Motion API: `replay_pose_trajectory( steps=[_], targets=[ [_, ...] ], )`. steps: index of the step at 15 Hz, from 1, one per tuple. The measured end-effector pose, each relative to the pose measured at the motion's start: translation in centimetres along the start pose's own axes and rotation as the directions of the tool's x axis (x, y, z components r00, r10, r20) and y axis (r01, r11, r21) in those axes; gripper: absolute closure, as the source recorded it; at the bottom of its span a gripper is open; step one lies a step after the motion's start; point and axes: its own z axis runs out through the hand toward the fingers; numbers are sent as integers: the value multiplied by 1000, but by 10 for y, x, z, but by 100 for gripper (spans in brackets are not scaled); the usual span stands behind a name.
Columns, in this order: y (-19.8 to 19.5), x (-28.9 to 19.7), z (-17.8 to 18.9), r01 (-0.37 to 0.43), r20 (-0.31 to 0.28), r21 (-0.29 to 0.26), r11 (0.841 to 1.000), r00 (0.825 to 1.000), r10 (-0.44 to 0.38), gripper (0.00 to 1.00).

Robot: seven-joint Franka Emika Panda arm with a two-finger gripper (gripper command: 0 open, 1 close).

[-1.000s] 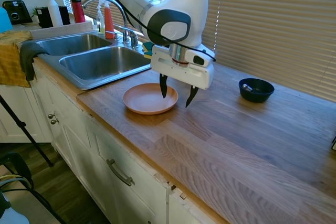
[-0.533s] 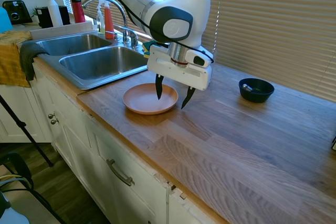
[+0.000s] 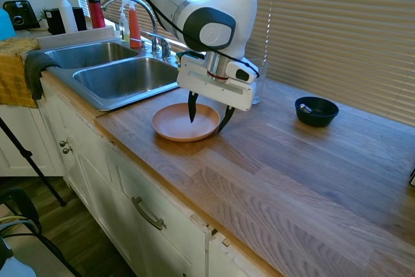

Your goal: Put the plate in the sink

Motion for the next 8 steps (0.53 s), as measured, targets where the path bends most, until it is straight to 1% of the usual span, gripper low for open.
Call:
replay_pose_trajectory(
  steps=[8],
  targets=[
    [-7, 13, 8, -3, 19, 16, 1000, 1000, 3, 100]
  ],
)
